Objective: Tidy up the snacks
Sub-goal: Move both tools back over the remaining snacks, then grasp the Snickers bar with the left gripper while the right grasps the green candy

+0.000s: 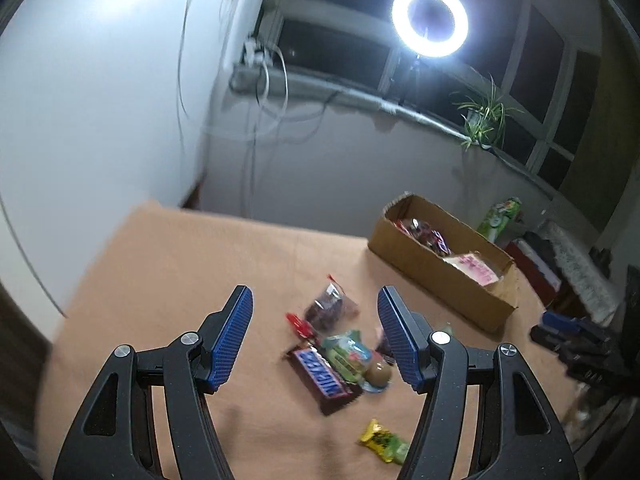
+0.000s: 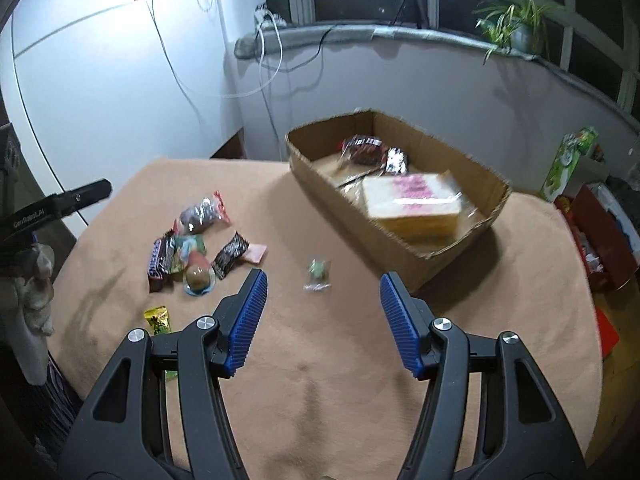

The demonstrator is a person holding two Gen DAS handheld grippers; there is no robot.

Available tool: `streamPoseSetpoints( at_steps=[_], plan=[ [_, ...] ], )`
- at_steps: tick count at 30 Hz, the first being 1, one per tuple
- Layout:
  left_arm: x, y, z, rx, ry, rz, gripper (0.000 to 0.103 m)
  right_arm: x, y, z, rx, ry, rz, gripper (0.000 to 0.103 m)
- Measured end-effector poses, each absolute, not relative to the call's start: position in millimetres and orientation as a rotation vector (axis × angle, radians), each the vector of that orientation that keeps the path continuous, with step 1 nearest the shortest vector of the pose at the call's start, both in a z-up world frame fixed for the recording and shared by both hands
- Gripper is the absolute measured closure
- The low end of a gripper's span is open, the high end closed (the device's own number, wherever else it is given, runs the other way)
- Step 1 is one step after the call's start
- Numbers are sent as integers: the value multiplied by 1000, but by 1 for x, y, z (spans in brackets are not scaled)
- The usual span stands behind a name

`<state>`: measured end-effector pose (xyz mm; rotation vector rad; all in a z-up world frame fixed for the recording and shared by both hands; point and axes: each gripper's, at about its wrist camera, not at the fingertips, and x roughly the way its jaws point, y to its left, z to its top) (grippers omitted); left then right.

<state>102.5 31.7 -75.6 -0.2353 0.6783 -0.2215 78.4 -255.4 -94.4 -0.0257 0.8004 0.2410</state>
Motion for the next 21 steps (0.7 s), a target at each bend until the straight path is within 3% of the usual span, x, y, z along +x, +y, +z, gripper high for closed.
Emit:
streamPoseSetpoints(
  at_steps=[5,9,12,21],
  plan=[
    [109,22,-102,-196,757,-241,38,98,-249,-123,-13,856,249,41],
    [112,24,-121,-219,827,-250,39,110,-245,-138,-13,889,266,50],
    [117,22,-133,-268,880,-273,49,115,-242,-142,-27,895,271,51],
    [120,0,-148,-170,931,-253,49,130,-238,-154,-38,928,288,56]
  ],
)
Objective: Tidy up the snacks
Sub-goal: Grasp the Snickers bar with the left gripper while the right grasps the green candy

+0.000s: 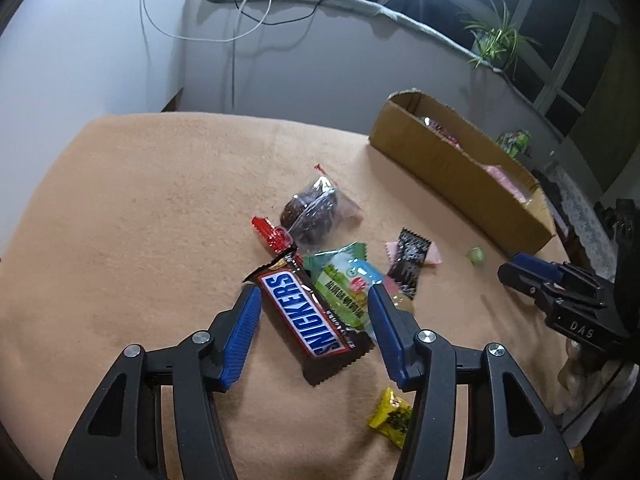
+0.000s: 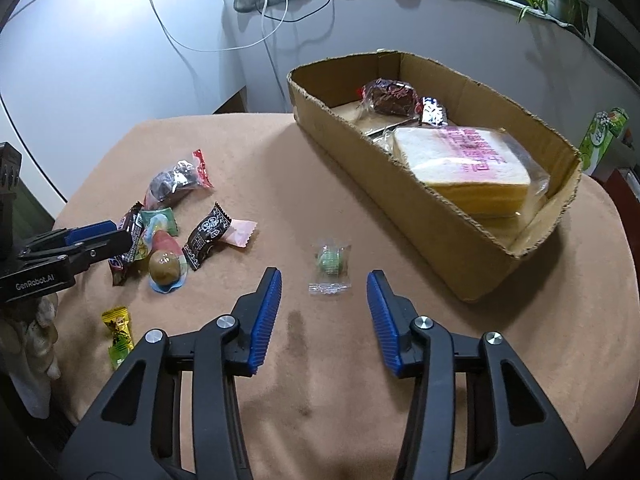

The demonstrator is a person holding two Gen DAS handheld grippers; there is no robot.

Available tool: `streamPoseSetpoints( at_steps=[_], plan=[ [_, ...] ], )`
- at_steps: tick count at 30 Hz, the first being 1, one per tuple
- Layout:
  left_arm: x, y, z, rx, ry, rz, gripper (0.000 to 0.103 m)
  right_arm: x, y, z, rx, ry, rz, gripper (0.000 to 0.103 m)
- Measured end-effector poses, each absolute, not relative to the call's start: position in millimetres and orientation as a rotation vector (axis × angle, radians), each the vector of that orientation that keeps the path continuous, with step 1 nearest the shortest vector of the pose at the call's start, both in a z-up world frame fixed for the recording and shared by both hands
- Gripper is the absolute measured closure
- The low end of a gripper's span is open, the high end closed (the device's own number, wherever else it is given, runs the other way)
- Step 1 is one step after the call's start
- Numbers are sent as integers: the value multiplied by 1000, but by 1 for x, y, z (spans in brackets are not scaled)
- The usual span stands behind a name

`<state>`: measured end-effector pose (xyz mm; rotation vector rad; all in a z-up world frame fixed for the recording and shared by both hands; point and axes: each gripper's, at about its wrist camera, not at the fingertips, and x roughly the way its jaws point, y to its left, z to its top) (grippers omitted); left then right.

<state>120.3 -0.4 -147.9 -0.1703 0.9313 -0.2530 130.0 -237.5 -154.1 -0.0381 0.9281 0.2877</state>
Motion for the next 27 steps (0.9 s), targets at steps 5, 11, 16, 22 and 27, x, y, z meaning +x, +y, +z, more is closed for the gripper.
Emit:
streamPoseSetpoints(
  at_steps=[5,11,16,22,27],
  plan=[
    [123,3,-157,-174,961,-236,49,136,-233,-162,-59,946,284,56],
    [122,8,-158,-162,957,-228,55,151,-231,-172,-70,968,261,70],
    [124,14,-160,-156,954,-219,63,159,-225,-176,-109,971,253,79],
    [123,19,-162,-150,945,-226,70,158,-223,-177,-124,966,257,81],
    [122,25,-160,-157,932,-199,73,156,-225,-176,-111,965,261,82]
  ],
)
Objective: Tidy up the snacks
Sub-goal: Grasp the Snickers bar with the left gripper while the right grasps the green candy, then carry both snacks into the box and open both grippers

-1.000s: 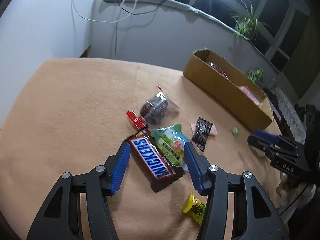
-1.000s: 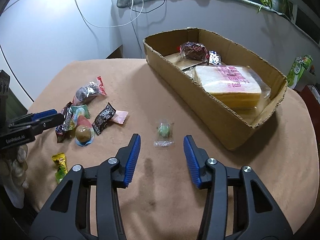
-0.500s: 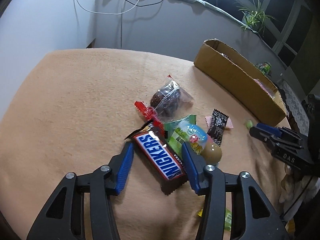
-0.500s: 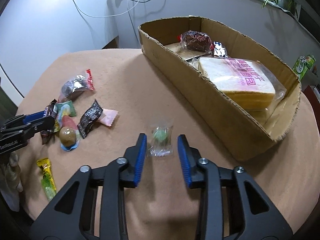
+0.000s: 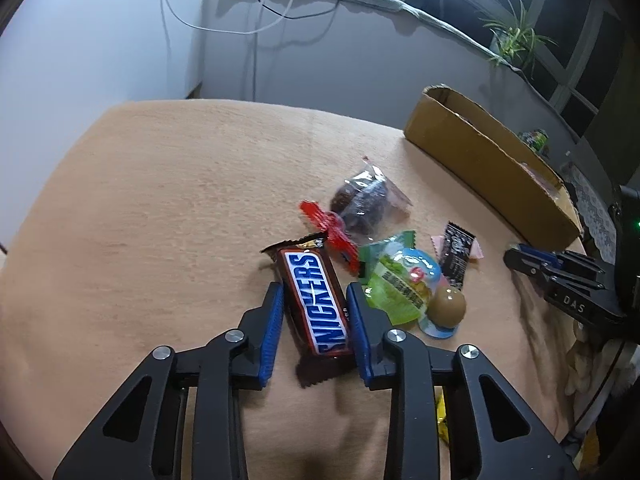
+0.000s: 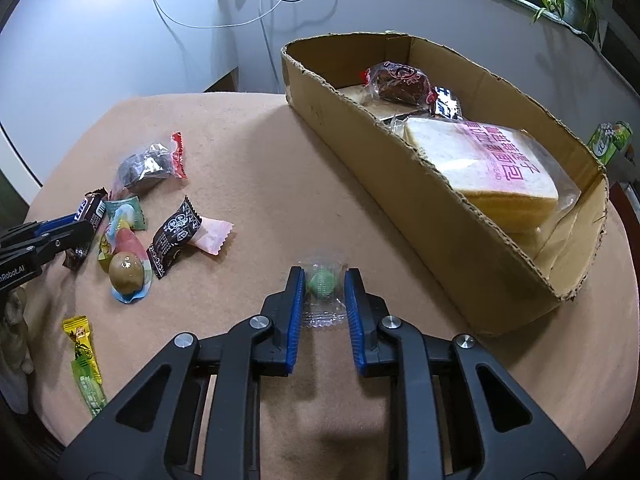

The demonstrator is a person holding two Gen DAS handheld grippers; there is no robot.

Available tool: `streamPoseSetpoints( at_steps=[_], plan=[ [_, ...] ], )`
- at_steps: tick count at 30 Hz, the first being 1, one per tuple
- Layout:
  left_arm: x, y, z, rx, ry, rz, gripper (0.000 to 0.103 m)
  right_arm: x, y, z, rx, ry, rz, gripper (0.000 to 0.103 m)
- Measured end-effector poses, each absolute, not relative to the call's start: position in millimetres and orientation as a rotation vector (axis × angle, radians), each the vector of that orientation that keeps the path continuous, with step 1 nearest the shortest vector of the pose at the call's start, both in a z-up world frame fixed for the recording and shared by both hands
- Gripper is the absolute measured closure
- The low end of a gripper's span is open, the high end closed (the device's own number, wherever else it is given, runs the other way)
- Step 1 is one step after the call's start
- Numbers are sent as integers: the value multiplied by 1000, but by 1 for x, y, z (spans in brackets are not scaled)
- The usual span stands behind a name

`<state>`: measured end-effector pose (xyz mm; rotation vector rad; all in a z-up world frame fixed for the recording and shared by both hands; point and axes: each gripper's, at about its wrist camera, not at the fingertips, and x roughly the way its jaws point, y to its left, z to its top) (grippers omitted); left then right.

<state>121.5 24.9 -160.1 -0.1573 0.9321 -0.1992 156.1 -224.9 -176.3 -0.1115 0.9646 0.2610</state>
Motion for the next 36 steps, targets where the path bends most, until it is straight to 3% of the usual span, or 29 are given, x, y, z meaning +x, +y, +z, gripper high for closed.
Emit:
streamPoseSetpoints(
  at_steps=[18,36],
  plan=[
    [116,37,-135,-232,861,-213,74,138,-224,-148,-109,900,292,83],
    [172,-61,-56,-65,703,-381,74,159,-267,-88,-42,773,243,83]
  ],
)
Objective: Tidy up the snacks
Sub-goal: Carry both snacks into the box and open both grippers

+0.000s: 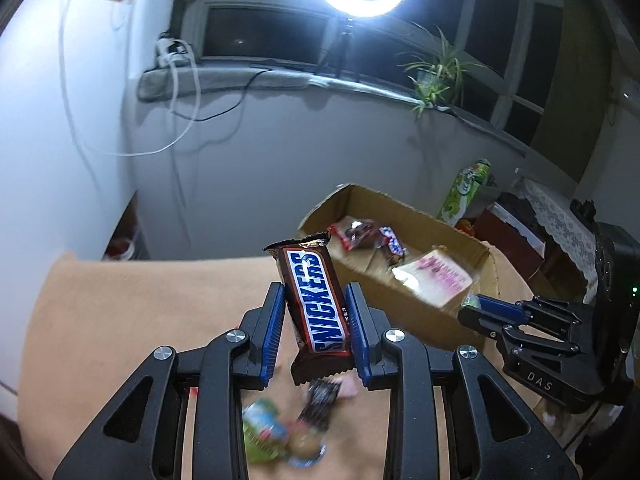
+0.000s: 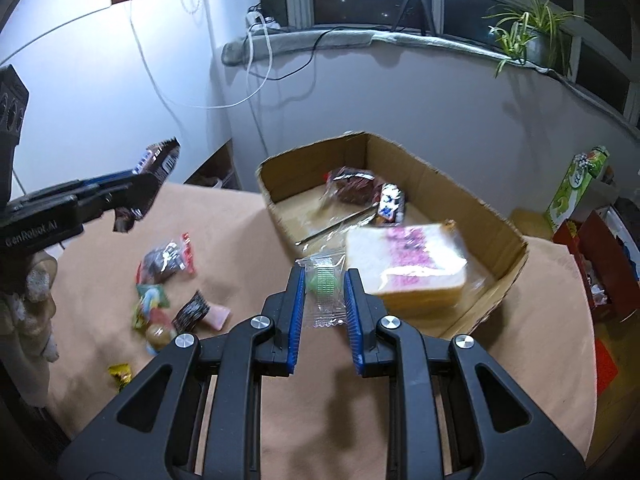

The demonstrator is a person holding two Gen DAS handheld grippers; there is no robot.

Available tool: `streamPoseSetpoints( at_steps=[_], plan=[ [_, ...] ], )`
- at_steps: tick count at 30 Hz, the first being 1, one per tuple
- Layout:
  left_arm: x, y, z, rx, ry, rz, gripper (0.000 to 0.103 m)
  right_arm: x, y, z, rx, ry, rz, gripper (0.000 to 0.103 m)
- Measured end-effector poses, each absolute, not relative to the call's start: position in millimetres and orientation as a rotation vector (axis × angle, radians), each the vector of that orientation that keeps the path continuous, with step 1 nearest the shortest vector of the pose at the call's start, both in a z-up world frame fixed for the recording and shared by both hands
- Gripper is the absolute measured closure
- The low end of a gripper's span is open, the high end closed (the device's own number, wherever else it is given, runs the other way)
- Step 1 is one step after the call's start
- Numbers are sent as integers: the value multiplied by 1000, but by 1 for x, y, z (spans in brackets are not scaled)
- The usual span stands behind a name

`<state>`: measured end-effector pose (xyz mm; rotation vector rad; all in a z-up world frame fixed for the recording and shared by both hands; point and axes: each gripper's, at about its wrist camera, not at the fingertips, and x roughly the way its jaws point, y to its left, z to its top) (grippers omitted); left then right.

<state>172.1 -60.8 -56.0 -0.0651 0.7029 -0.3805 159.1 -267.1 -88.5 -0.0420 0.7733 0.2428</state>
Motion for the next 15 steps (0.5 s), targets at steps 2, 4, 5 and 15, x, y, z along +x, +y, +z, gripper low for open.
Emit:
streamPoseSetpoints(
  at_steps=[2,4,5,15],
  plan=[
    [182,-70,-57,-51,711,-390,74,166,-273,-87,-30,767,232,83],
    [191,-79,-60,-38,722,-402,74,171,-280,-87,-6,760,221,83],
    [191,-82,-60,-33,724,-408,74,173,-283,-87,4,758,218,83],
    [219,-137,-64,-25,718,-511,74,199,-305,-99,3,791,147,82]
  ],
)
